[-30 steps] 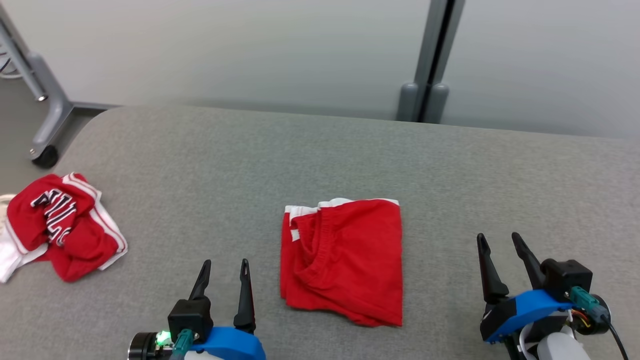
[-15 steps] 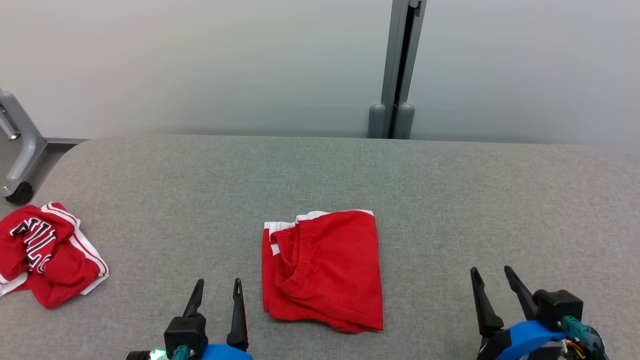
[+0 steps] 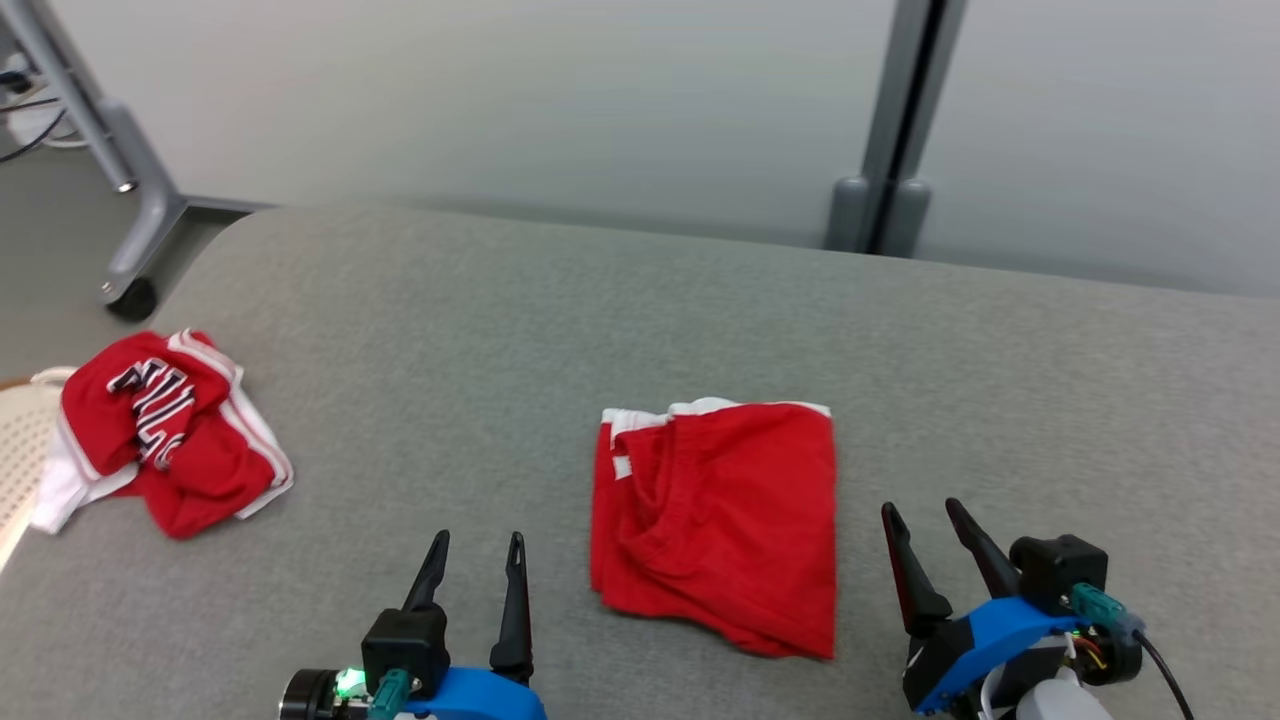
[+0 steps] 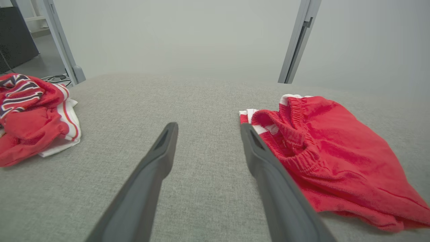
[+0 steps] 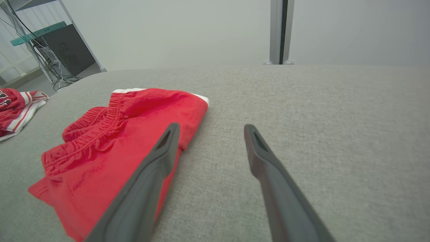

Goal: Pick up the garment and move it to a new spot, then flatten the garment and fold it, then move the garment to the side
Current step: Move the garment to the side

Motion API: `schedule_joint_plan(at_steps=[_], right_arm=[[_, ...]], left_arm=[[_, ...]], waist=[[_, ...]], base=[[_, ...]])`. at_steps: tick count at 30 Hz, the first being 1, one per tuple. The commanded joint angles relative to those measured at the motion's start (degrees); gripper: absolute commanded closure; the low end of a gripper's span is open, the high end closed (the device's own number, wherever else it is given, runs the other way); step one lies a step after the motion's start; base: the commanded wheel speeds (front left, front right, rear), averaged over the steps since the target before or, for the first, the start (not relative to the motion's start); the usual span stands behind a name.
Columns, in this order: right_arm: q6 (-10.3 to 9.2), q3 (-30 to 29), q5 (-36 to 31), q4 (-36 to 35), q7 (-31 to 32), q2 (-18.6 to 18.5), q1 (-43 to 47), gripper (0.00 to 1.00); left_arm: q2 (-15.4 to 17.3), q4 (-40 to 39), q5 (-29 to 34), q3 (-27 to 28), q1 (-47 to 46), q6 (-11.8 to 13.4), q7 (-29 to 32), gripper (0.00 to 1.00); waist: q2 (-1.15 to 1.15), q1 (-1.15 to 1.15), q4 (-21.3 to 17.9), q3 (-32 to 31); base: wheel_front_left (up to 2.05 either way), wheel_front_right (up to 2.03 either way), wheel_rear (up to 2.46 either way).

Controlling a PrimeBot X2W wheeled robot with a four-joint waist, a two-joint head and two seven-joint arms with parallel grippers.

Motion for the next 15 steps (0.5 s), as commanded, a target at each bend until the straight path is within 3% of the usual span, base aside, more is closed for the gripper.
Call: schedule_joint_plan(at_steps=[1, 11, 12, 13, 14, 15], right_arm=[[0.01, 0.62, 0.59, 1.03, -0.03, -0.21, -1.19, 0.0], [0.01, 0.93, 3.71, 10.05, -0.04, -0.24, -7.13, 0.0], [0.01, 0.86, 3.73, 10.63, -0.04, -0.25, -7.36, 0.07], [0.01, 1.0, 3.67, 11.23, -0.03, -0.25, -7.48, 0.34], [0.02, 1.04, 3.52, 11.65, -0.04, -0.25, -7.53, 0.72], [0.01, 1.18, 3.61, 11.93, -0.03, -0.24, -7.57, 1.0]], left_arm=[[0.0, -0.28, 0.01, -0.16, -0.8, 0.08, -0.17, 0.0], [-0.02, -0.84, -0.56, -1.6, -0.91, 0.96, -0.17, 0.0], [-0.02, -0.96, -0.51, -1.64, -0.97, 1.0, -0.17, 0.0], [-0.02, -1.08, -0.5, -1.67, -1.06, 1.08, -0.17, 0.0], [-0.02, -1.2, -0.5, -1.68, -1.14, 1.16, -0.17, 0.0], [-0.02, -1.29, -0.45, -1.65, -1.26, 1.13, -0.17, 0.0]], waist=[[-0.01, 0.0, 2.53, 2.0], [-0.01, 0.0, 9.31, 5.48], [-0.01, 0.0, 9.52, 5.74], [-0.01, 0.0, 9.64, 5.93], [-0.01, 0.0, 9.68, 6.12], [-0.01, 0.0, 9.67, 6.26]], base=[[0.0, 0.0, 0.0], [0.0, 0.0, 0.0], [0.0, 0.0, 0.0], [0.0, 0.0, 0.0], [0.0, 0.0, 0.0], [0.0, 0.0, 0.0]])
